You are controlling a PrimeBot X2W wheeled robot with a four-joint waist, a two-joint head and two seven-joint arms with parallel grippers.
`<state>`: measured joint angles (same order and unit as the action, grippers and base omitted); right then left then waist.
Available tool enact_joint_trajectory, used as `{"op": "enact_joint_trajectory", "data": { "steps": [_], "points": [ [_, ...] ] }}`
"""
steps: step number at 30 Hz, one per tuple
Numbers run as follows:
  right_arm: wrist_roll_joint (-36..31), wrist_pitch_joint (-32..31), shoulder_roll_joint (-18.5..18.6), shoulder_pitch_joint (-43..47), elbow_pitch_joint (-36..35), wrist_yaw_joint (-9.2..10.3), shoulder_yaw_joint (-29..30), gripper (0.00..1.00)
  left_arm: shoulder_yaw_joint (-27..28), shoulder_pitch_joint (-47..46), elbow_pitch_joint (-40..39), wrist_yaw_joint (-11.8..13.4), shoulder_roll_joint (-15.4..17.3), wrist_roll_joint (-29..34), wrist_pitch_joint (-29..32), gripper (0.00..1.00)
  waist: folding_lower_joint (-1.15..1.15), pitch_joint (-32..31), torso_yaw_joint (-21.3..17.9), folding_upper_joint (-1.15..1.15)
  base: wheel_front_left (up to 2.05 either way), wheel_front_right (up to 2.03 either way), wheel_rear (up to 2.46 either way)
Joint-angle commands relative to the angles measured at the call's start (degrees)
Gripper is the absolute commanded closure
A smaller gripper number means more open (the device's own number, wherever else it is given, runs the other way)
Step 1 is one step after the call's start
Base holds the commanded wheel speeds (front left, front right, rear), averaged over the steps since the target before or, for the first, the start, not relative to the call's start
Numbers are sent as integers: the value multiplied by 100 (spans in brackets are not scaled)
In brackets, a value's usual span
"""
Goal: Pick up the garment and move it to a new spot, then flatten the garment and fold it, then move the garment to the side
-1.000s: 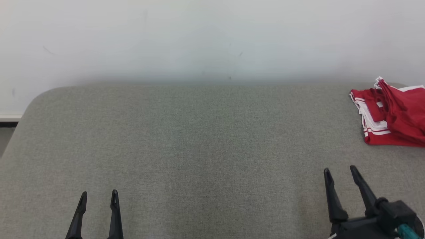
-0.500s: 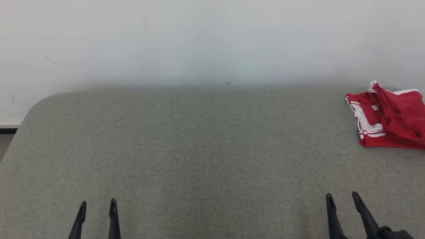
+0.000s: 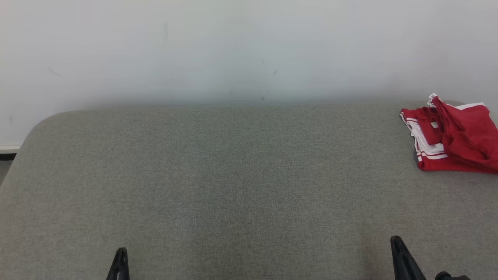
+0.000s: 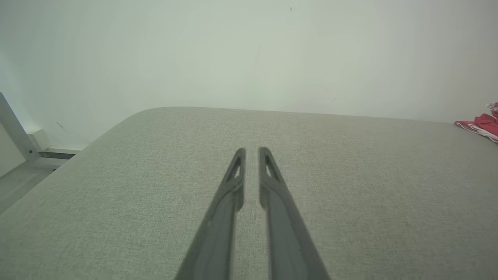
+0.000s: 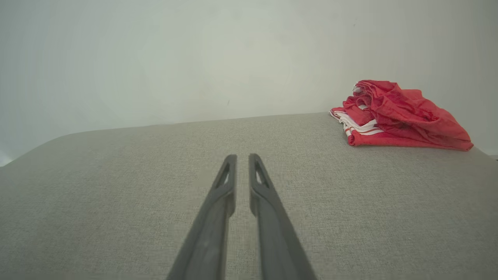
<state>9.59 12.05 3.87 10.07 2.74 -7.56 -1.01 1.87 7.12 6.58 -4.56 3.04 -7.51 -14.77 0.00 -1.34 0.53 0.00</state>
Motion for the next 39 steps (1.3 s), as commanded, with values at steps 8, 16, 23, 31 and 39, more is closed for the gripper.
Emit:
{"op": "enact_joint_trajectory", "data": {
  "steps": [8,16,23,31,39],
  "points": [
    [865,-129,34,-143,107,1,11,100,70,-157,119,-29,-2,-824,230,100,0,8,-3,0,0,0,0],
    [1751,-275,68,-320,224,2,33,100,107,-285,174,-59,-3,-1689,434,100,0,18,-6,0,0,0,0],
    [2455,-396,89,-456,312,2,59,100,141,-394,226,-85,-4,-2382,602,100,0,27,-9,0,0,0,0],
    [3095,-512,102,-579,391,3,89,100,174,-497,278,-105,-5,-3015,760,100,0,35,-12,0,0,0,0],
    [3846,-659,113,-725,486,4,133,100,216,-617,341,-135,-6,-3769,946,100,0,46,-16,0,0,0,0]
  ]
}}
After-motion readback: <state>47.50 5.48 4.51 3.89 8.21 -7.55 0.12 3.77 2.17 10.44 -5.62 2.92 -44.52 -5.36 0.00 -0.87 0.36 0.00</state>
